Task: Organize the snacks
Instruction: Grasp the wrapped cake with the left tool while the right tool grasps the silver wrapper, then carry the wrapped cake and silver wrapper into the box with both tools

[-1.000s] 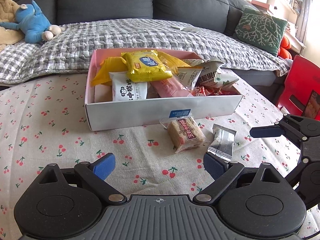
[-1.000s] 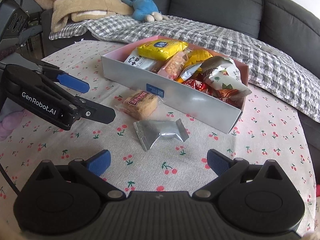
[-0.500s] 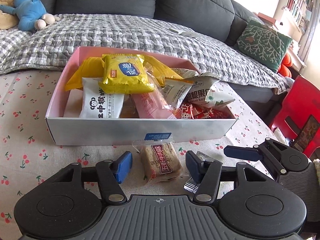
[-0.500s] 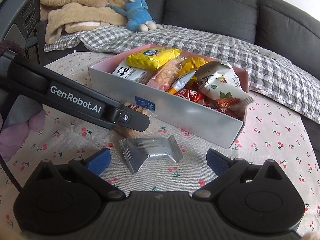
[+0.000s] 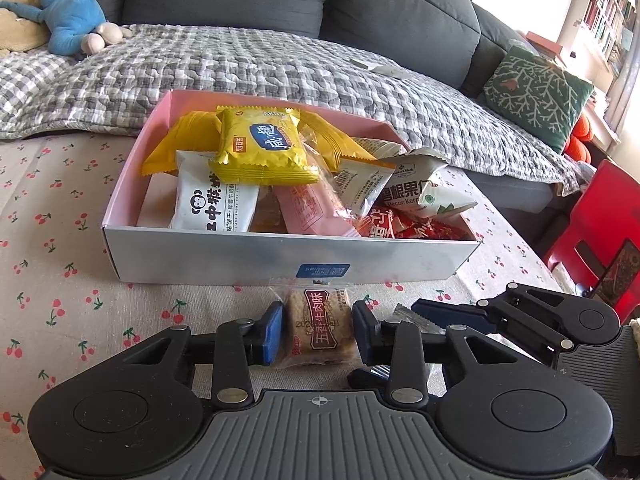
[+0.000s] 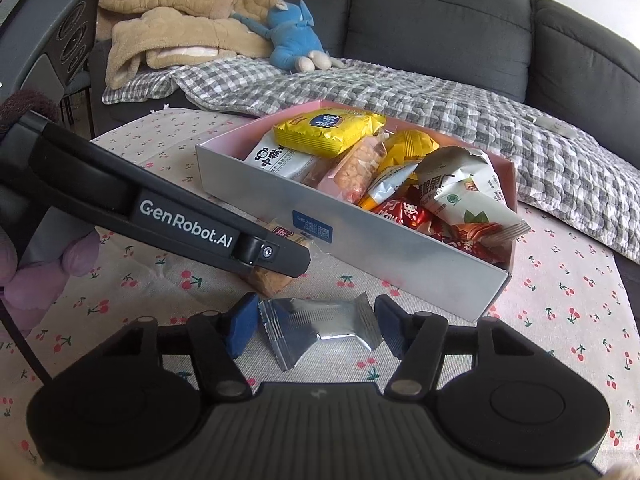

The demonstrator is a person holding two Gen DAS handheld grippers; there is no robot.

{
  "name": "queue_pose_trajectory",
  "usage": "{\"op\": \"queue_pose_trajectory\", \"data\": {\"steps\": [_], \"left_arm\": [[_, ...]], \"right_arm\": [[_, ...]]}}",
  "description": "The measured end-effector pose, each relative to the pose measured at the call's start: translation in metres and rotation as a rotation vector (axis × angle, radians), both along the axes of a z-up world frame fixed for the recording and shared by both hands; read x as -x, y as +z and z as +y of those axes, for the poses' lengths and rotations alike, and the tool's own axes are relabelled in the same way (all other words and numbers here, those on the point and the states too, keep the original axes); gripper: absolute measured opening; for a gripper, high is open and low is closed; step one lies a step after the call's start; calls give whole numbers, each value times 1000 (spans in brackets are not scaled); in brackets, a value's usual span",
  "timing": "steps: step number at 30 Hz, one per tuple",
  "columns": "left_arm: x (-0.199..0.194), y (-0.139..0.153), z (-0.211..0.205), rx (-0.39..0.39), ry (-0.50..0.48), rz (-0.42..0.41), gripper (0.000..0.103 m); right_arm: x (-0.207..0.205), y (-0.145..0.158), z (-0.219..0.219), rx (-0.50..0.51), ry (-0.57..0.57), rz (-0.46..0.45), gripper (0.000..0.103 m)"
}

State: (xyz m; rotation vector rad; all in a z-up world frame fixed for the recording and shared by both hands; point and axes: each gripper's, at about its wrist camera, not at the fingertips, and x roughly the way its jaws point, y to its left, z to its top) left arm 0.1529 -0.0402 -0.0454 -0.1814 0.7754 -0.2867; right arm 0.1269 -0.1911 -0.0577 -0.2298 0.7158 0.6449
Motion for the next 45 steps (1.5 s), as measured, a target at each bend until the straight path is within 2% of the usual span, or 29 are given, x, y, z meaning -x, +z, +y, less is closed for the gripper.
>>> {"op": "queue_pose_trajectory", "data": {"steps": [1,4,9,15,23,30,36,42,45], "left_arm": [[1,0,1,-5,2,-1,34],[3,1,4,-16,14,1,34],[7,3,14,-25,40,8,34],[13,5,26,-24,62,12,33],[21,7,39,-37,72,14,33],[31,6,52,-15,90,33,33],[37,4,57,-1,116,35,33],[42,-2,48,-55,123,40,34],[44,-1,43,-96,116,33,34]], "right_arm": [[1,1,1,5,12,-3,46],[4,2,6,27,33,-15,40],[5,4,8,42,40,-19,36],[1,9,6,12,15,3,30],[-2,11,0,-21,-17,48,30],[-10,19,-12,-96,-90,113,22],[-10,12,-18,-81,-130,138,27],[-8,14,-16,-52,-121,121,25],[-9,17,-16,-50,-133,122,21]]}}
